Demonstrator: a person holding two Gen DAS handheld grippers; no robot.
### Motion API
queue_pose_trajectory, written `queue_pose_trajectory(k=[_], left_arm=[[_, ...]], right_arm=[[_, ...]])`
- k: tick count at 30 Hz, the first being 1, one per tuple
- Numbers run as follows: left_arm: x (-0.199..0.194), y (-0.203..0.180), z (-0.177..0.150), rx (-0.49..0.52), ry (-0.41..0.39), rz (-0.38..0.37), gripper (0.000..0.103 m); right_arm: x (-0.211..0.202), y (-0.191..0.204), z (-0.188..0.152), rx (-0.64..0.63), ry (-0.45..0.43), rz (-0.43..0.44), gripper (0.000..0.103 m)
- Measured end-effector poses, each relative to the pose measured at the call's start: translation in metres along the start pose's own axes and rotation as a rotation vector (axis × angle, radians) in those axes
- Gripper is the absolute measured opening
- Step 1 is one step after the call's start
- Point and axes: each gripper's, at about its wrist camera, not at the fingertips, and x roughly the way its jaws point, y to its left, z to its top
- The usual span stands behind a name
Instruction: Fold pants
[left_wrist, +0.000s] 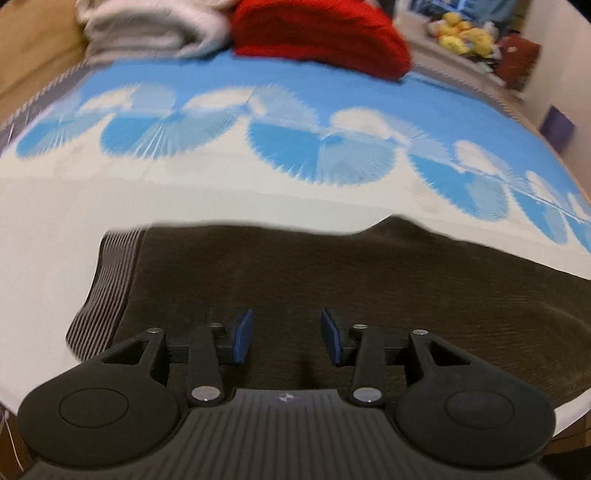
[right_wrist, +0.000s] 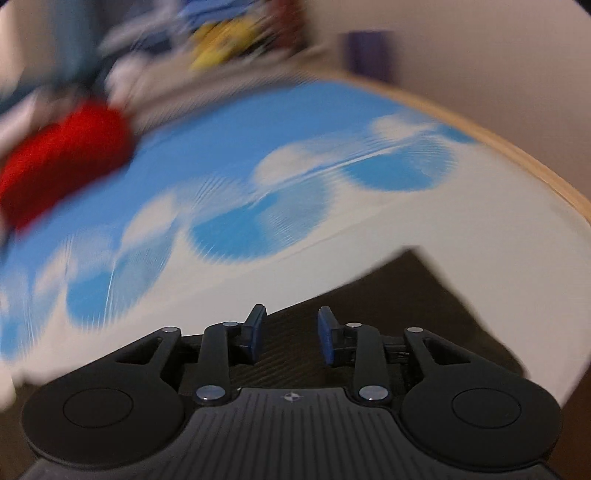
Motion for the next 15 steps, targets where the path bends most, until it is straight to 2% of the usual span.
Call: queue_pose_trajectory(k=[2,4,7,9,11,12,15], left_arm=[[-0.007,-0.013,-0.001,0.042,-0.047,-0.007,0.045],[-0.011,-0.025,-0.003,0.065,-0.066,-0.020,0.045],[-0.010,-0.040,-0.007,0.097,-0.051,-0.064,0.045],[-0.005,-0.054,-0.012,0.129,-0.019,-0.088,0.045],[0.004,-0.069,-0.017,0.167,0.020,-0.097,0.045],[0.009,-0.075,-0.020,0.186,0.030,-0.094,0.045],[0.018,-0.089,-0.027,0.254,0.037,-0.051,0.045]], right_arm=[[-0.016,-0.049,-0.008,0.117,-0.045,-0.019,0.033],[-0.024,-0.093,-0.021,0.213,-0.041,-0.045,0.033],[-0.023,-0.144,-0.044,0.317,-0.002,-0.089,0.033],[-0.016,-0.172,-0.057,0.435,0.055,-0.092,0.035],[-0.003,-0.185,-0.070,0.557,0.105,-0.079,0.038],[0.004,-0.192,-0.073,0.604,0.137,-0.088,0.042],[0.018,-0.199,-0.084,0.713,0.182,-0.139,0.044]])
